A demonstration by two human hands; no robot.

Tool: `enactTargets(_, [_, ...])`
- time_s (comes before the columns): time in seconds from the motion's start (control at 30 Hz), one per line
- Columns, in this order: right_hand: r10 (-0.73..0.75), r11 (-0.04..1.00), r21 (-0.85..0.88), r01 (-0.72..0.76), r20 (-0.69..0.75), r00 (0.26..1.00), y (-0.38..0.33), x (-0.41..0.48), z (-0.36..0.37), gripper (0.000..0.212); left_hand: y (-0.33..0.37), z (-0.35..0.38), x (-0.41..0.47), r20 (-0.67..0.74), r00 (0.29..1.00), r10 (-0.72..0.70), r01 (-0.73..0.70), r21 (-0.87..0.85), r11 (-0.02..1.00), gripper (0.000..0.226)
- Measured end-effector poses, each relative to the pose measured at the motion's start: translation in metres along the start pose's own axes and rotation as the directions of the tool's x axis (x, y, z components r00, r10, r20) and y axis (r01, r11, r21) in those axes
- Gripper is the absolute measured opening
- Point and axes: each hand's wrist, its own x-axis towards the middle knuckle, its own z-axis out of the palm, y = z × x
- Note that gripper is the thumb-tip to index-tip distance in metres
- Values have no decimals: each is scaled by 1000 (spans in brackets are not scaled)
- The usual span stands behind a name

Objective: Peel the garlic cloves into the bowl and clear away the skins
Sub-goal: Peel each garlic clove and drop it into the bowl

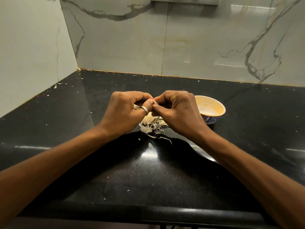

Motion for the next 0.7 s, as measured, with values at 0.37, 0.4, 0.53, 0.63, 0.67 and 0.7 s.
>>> enactTargets(0.37, [162, 962, 221, -163, 22, 987, 3, 7, 3, 7, 1, 5, 5, -16, 978, -207, 203, -116, 972, 12])
enactTargets(0.4, [183, 942, 281, -183, 27, 983, 3, 8, 4, 8, 1, 5, 6, -14, 977, -214, 212, -105, 972, 13])
enactTargets(0.53, [261, 859, 454, -238, 13, 965, 4, 11, 4, 13, 2, 4, 4, 29, 969, -246, 248, -86, 965, 18])
enactTargets(0.63, [288, 807, 530, -262, 34, 957, 4, 11, 3, 13, 3, 5, 4, 51, 968, -245, 250, -120, 961, 27])
enactTargets(0.67, [290, 797, 543, -264, 39, 956, 4, 11, 3, 13, 3, 5, 5, 62, 968, -242, 248, -126, 961, 28])
enactTargets(0.7, [287, 796, 546, -263, 43, 957, 4, 11, 3, 14, 3, 5, 5, 73, 967, -242, 250, -137, 958, 28])
